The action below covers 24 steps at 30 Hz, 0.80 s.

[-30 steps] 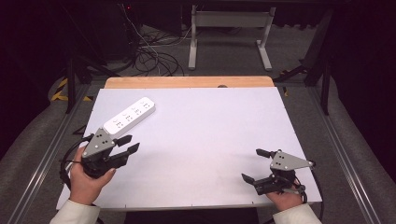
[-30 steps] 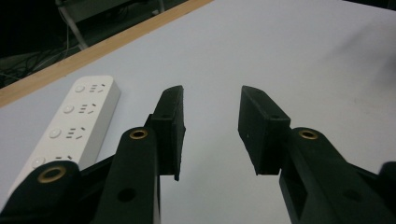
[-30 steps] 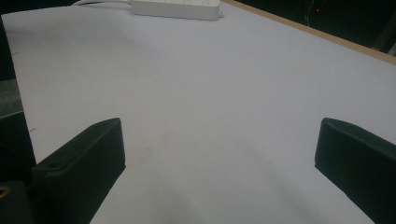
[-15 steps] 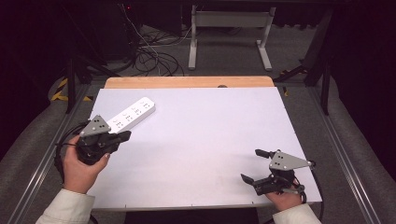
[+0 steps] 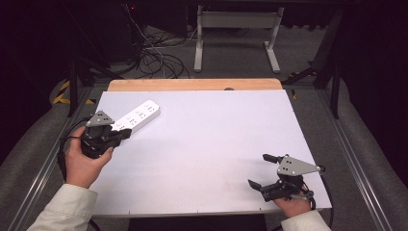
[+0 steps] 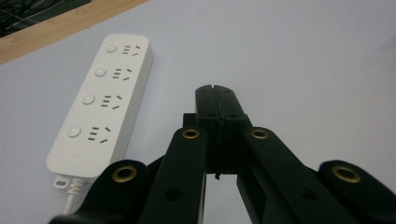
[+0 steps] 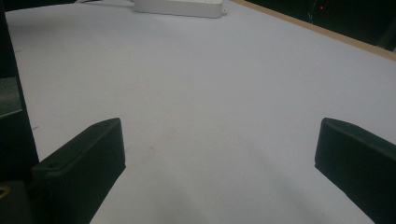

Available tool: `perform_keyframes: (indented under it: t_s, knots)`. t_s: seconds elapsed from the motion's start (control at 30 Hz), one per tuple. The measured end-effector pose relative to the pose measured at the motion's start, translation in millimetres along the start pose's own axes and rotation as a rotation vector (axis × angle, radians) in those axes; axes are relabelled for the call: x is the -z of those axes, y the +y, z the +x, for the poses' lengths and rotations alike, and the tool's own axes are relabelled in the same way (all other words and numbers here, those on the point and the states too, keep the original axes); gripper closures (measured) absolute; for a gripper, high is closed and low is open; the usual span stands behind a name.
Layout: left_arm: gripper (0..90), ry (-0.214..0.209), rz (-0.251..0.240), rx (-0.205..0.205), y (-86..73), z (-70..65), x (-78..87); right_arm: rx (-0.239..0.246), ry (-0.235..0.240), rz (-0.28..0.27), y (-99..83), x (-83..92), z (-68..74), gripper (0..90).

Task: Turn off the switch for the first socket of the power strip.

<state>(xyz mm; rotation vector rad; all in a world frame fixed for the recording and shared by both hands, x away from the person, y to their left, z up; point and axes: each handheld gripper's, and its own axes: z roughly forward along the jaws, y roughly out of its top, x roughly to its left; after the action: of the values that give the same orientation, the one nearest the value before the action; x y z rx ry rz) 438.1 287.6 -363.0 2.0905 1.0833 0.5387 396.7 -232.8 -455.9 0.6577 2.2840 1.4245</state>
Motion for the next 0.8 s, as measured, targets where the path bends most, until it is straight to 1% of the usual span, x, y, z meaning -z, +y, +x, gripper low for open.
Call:
perform_keyframes:
  t_s: [0.1, 0.17, 0.2, 0.23, 0.33, 0.37, 0.4, 0.47, 0.5, 0.53, 0.57, 0.6, 0.63, 0.73, 0.8]
  knots:
    - [90.0, 0.006, 0.015, 0.009, 1.9, 3.5, -2.9, 0.0, -0.001, 0.002, -0.1, 0.1, -0.4, 2.2]
    - [90.0, 0.029, 0.028, 0.009, 4.2, 9.6, -7.1, -0.001, -0.004, 0.004, -0.3, 0.3, -0.7, 2.2]
    - [90.0, 0.029, 0.031, 0.02, 4.5, 11.7, -8.6, -0.001, -0.004, 0.003, -0.3, 0.4, -0.8, 2.2]
    - [90.0, 0.029, 0.031, 0.02, 4.5, 11.7, -8.6, -0.002, -0.004, 0.003, -0.3, 0.4, -0.8, 2.2]
    - [90.0, 0.021, 0.02, 0.059, 4.5, 20.6, -13.5, 0.0, -0.003, 0.004, -0.3, 0.1, -0.7, 2.2]
    - [90.0, 0.018, 0.018, 0.087, 4.3, 25.0, -15.8, -0.001, -0.002, 0.006, -0.3, 0.0, -0.5, 2.2]
    - [90.0, 0.017, 0.013, 0.1, 3.9, 28.8, -17.6, 0.0, 0.0, 0.004, -0.4, -0.1, -0.5, 2.2]
    - [90.0, 0.022, 0.007, 0.12, 3.0, 35.6, -21.1, 0.001, 0.0, 0.004, -0.3, 0.1, -0.6, 2.2]
    - [90.0, 0.029, 0.005, 0.123, 2.4, 38.7, -22.8, -0.001, -0.001, 0.005, -0.4, 0.3, -0.5, 2.2]
    - [90.0, 0.04, 0.002, 0.126, 1.6, 41.4, -24.4, -0.001, -0.001, 0.005, -0.4, 0.3, -0.5, 2.2]
    - [90.0, 0.049, -0.002, 0.139, 0.0, 46.1, -27.9, -0.002, 0.0, 0.003, -0.6, 0.2, -0.8, 2.2]
    - [90.0, 0.061, -0.003, 0.135, -0.6, 47.9, -29.0, -0.002, 0.001, 0.003, -0.6, 0.2, -0.9, 2.2]
    - [90.0, 0.083, -0.011, 0.134, -2.1, 50.4, -31.0, -0.002, 0.0, 0.003, -0.6, 0.2, -0.9, 2.2]
    - [90.0, 0.092, -0.012, 0.14, -4.2, 54.8, -34.2, -0.003, 0.001, 0.002, -0.8, 0.2, -1.0, 2.2]
    - [90.0, 0.12, -0.015, 0.127, -8.0, 60.8, -39.0, -0.002, 0.002, 0.004, -0.8, 0.2, -1.0, 2.2]
